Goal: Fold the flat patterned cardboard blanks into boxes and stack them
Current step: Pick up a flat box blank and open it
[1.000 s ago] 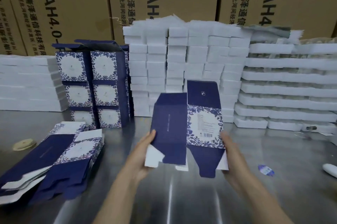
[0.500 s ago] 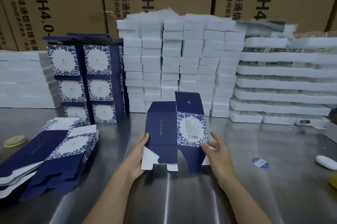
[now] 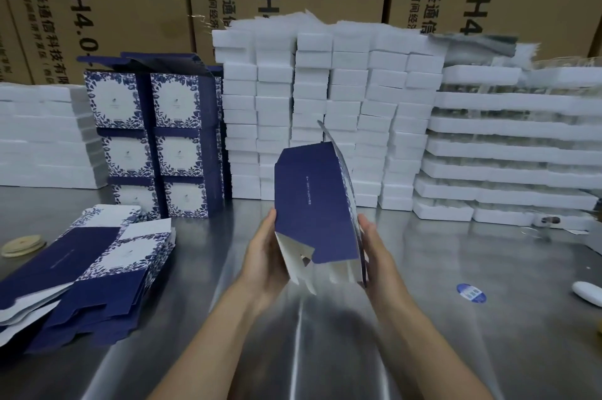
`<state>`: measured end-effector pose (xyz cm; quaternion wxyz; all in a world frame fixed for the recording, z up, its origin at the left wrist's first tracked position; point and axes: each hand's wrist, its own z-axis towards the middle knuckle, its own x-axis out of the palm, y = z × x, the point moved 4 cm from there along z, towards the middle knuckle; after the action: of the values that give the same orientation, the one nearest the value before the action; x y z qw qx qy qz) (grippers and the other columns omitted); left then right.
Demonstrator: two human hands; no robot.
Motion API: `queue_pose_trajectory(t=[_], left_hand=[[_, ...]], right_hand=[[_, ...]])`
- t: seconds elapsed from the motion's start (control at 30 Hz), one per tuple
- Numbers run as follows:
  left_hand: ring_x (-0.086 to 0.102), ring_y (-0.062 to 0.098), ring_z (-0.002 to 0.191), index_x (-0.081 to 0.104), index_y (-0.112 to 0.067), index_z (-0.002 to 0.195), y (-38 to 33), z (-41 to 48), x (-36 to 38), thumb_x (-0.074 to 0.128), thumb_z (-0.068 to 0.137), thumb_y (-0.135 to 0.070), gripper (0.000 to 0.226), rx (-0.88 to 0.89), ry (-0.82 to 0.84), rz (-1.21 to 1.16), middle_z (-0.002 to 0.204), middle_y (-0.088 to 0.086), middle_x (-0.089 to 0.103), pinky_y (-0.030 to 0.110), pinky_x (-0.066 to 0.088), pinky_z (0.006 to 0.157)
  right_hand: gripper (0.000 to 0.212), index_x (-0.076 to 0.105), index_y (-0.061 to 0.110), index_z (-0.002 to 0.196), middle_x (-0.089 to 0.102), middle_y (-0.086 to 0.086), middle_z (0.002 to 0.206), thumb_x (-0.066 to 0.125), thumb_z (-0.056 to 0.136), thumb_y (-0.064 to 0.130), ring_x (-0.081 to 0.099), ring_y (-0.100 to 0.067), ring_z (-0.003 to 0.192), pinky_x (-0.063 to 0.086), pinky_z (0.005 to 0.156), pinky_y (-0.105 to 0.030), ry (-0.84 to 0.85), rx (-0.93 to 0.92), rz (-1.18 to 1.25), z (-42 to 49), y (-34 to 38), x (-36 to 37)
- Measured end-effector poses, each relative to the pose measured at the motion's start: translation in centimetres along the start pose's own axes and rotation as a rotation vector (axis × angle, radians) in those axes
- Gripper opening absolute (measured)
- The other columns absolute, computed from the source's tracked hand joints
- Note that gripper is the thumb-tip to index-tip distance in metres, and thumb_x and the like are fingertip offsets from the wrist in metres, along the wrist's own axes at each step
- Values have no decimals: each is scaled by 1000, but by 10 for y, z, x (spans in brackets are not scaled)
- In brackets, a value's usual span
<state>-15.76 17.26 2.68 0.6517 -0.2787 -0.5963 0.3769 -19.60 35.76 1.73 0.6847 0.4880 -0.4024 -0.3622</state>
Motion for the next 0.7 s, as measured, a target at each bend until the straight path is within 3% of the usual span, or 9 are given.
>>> queue_pose_trajectory(t=[0.07, 0.13, 0.2, 0.27, 0.3, 0.4, 0.47, 0.6, 0.7], left_hand=[[63, 28, 134, 66, -35, 142, 1, -1, 4, 54, 99, -69, 56, 40, -38, 61, 147, 3, 65, 50, 52, 106], [61, 26, 137, 59, -46, 146, 0, -2, 6, 57, 92, -78, 62, 102, -50, 157, 147, -5, 65, 54, 50, 110], [62, 15, 135, 45, -61, 150, -2, -5, 11, 57, 89, -82, 66, 194, 1, 286, 148, -18, 61, 46, 52, 106], [57, 0, 136, 41, -69, 146, -2, -5, 11, 64, 85, -82, 67, 290, -3, 398, 151, -28, 55, 38, 48, 109], [50, -7, 139, 42, -70, 145, -1, -5, 10, 69, 83, -79, 68, 337, -31, 466, 155, -30, 49, 31, 43, 113], [21, -23, 144, 39, -74, 144, 2, -7, 6, 73, 78, -79, 74, 461, -184, 792, 162, -25, 27, 10, 22, 110], [18, -10, 148, 37, -74, 146, 3, -11, 4, 69, 78, -80, 75, 531, -312, 987, 162, -21, 20, 18, 19, 116], [18, 18, 154, 39, -61, 154, 3, -20, 5, 65, 88, -71, 71, 706, -526, 1286, 167, -4, 18, 36, 19, 122], [26, 7, 154, 36, -56, 157, 0, -15, 0, 79, 93, -38, 80, 761, -486, 1185, 166, -8, 28, 20, 21, 120]], right_hand=[[74, 54, 59, 145, 60, 23, 148, 51, 79, 94, 52, -10, 144, 37, 121, -56, 20, 60, 163, 0, 4, 0], [71, 51, 50, 151, 60, 15, 151, 45, 90, 86, 55, -17, 143, 40, 119, -55, 6, 85, 257, 0, 4, -3], [74, 56, 42, 150, 65, 8, 147, 48, 90, 85, 64, -19, 133, 53, 104, -47, -14, 99, 296, -4, 6, -3], [83, 73, 35, 134, 74, 3, 132, 63, 74, 91, 76, -19, 106, 57, 84, -37, -24, 123, 331, -7, 6, -1], [86, 77, 34, 128, 76, 1, 128, 66, 67, 94, 76, -21, 100, 54, 85, -39, -22, 125, 339, -7, 6, -2], [85, 77, 28, 129, 70, -8, 140, 69, 71, 90, 67, -34, 124, 45, 112, -52, -35, 133, 391, -6, 6, -5], [80, 73, 24, 135, 65, -12, 146, 74, 78, 79, 63, -37, 134, 45, 115, -55, 7, 161, 435, -6, 8, -5], [64, 72, 33, 134, 72, -2, 138, 78, 82, 69, 68, -25, 128, 59, 78, -35, 57, 174, 244, -9, 9, -3], [46, 79, 32, 118, 79, -6, 120, 87, 80, 55, 78, -28, 106, 63, 74, -42, -16, 91, 27, -7, 14, -12]])
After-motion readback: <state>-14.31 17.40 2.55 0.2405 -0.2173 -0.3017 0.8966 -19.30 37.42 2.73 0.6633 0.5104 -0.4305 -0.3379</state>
